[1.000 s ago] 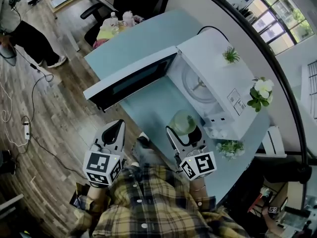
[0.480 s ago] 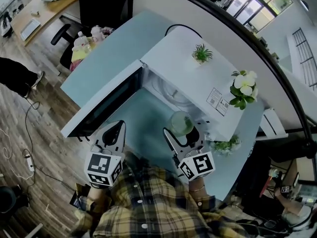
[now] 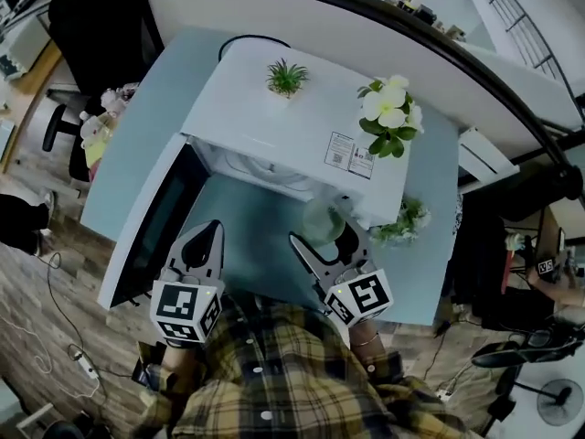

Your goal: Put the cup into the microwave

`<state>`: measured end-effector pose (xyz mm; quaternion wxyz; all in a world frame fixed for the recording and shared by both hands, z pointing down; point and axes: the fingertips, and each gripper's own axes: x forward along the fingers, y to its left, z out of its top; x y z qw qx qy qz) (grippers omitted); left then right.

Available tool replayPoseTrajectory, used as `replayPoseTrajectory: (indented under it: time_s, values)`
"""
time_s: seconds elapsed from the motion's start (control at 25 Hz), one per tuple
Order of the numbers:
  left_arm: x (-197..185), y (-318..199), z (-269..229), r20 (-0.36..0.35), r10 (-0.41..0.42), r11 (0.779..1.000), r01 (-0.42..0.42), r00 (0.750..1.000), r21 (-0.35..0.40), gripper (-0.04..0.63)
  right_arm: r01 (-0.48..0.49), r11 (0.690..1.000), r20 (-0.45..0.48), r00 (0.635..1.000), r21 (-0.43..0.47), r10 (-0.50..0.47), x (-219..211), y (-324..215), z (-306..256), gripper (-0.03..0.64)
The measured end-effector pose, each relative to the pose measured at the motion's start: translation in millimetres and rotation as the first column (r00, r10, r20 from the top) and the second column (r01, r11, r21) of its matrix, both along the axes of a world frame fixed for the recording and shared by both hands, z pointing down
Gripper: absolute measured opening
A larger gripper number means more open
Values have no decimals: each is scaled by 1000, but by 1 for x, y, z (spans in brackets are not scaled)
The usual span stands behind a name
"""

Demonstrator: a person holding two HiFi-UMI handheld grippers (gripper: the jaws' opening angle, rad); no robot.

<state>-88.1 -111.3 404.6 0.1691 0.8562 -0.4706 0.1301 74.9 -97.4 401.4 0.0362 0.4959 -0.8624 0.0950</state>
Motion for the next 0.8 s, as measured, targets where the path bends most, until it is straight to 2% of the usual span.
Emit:
replayPoseTrajectory:
  time_s: [0.16,0.4,0.8]
  values:
    - [23,-9,0,-4,121,993,-121,993,-4,-9,-96,995,-13,995,-13,95,13,6,0,367]
    - [37,-14,1,-27,209,978,-210,977,-14,-9,-160,986,-30,987,-35,159,13,9,3,367]
    - [35,-12,10,-33,247,968,-248,968,-26,-9,-174,984,-55,984,-38,172,2,9,9,367]
